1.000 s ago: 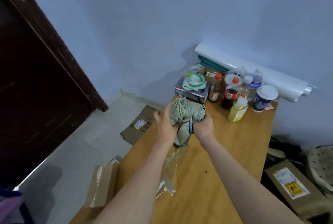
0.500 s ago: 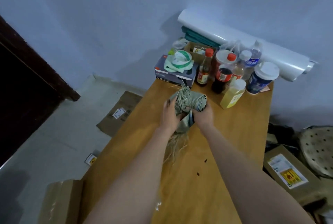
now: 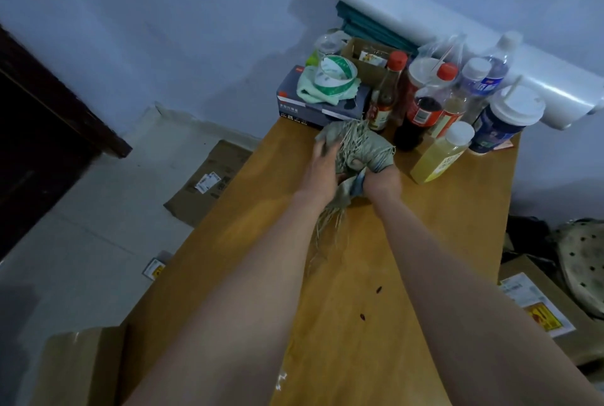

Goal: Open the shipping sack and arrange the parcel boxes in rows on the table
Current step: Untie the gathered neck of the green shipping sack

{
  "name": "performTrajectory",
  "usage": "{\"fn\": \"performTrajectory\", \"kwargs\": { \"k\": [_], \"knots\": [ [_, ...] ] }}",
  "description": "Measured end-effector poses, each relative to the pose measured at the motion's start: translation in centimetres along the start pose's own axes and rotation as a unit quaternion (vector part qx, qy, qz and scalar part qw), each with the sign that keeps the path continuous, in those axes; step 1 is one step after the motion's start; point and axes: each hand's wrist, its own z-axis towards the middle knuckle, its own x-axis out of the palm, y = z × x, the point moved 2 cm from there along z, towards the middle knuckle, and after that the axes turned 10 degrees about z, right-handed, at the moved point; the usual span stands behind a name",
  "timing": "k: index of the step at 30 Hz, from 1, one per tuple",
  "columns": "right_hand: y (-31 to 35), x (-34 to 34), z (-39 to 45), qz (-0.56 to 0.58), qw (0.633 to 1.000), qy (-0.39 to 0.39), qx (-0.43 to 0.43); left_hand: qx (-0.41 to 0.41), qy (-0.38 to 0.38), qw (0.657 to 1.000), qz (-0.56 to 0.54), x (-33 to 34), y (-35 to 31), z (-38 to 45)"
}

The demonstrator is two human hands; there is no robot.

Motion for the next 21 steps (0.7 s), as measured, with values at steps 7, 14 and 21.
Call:
{"fn": "performTrajectory", "kwargs": {
  "k": [7,14,21],
  "knots": [
    [0.3,0.0,-0.1,-0.048,0.998,0.015,0.033,-0.030,0.079,0.996,0.009,-1.6,-0.8,-0.7],
    [4.1,-1.9,-5.4,-0.044,0.998,-0.050,-0.023,-0.028,0.053,0.998,-0.008,-6.9,-1.9,-4.6],
    [9.0,-1.1,-13.9,-0.085,0.979,-0.018,-0.187,-0.084,-0.004,0.996,0.022,-13.3,-1.0,-11.4]
  ]
}}
